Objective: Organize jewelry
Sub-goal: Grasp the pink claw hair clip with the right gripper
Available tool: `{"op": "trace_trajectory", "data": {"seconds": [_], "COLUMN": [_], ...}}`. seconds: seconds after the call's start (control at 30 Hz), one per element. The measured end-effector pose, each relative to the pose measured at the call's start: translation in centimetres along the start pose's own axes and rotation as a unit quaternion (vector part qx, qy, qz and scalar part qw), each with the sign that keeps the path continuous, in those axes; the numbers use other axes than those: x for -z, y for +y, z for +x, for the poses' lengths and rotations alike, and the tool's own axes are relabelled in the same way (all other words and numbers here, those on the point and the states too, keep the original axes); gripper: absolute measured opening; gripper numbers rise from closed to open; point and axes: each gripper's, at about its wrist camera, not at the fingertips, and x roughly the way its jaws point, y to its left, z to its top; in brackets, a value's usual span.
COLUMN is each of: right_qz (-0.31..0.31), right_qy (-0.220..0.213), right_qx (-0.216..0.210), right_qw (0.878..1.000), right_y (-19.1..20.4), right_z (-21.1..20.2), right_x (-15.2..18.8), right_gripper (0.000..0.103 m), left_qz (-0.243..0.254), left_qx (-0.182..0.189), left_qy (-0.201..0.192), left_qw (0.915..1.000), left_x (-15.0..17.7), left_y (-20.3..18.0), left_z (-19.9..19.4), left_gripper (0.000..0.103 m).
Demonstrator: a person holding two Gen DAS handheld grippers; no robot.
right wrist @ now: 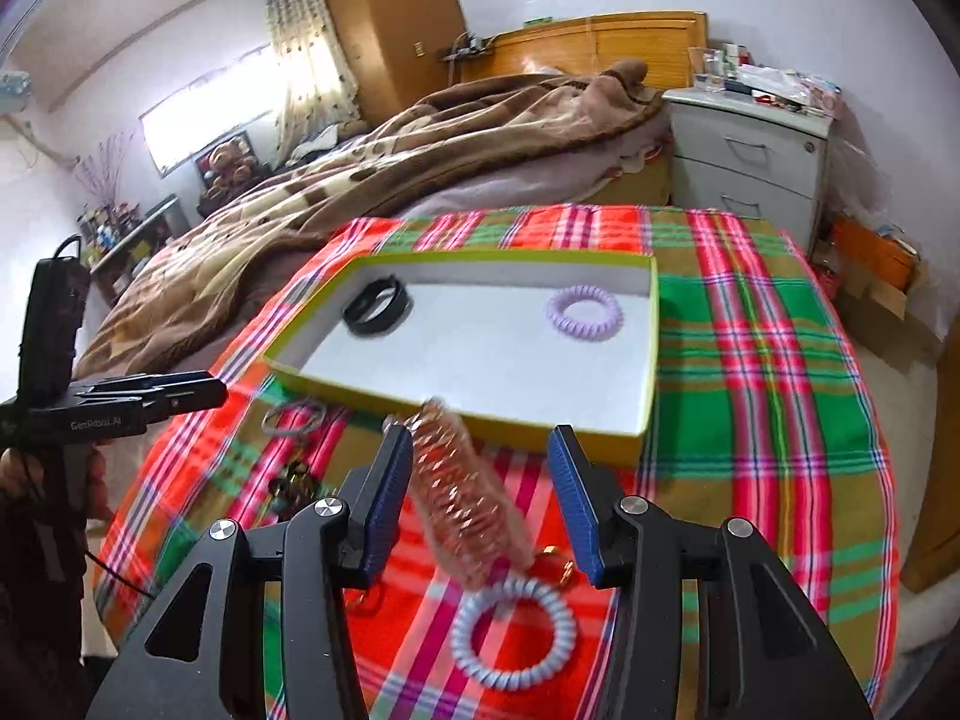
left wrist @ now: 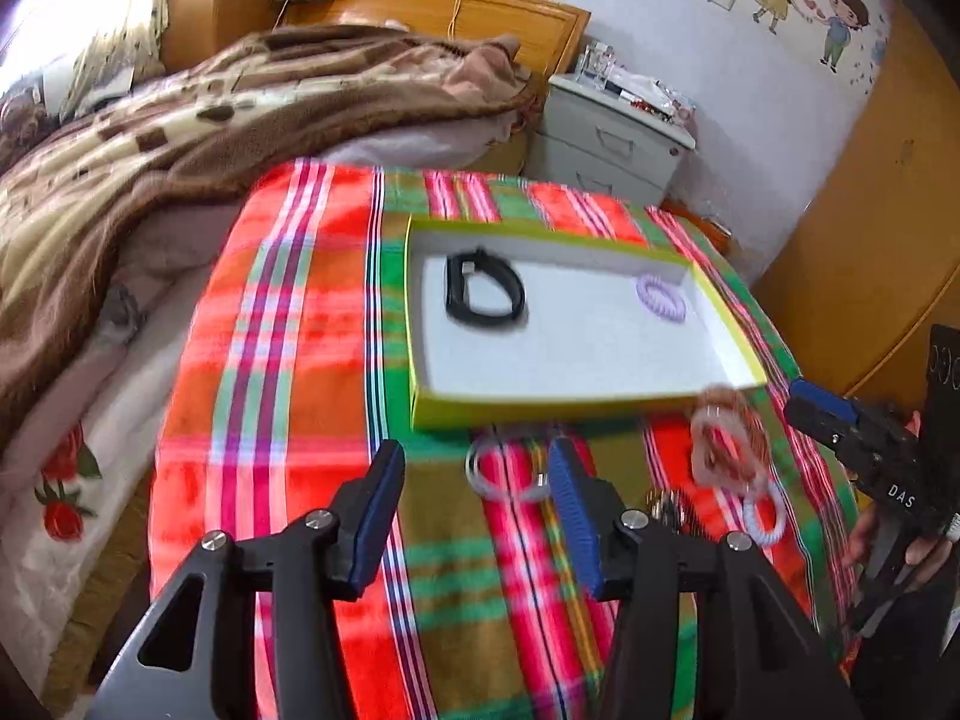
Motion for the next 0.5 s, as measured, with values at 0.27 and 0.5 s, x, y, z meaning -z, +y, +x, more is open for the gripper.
{"op": "trace_trajectory", "data": {"seconds": [0.27,0.5], "right_qz": [-0.038,-0.066], "right_qy": [0.001,0.024], "right_qx": [0.010,0.016], "right_qw": [0.999,0.997], "right_y": [1.2,1.9], "right_z": [0.4,2.1], "right_x": [1.2,1.4], "right_gripper": [0.048,0.049], "left_qz": [-0.025,-0.034], "left_qx": [0.018,0.051], "left_qy": [0.030,0.042], "left_qw": [0.9991,0.9972], "left_x": [3.4,4.3], "left_y": [1.5,1.6], "left_z": [0.2,0.5], "left_gripper": [0.058,0.058]}}
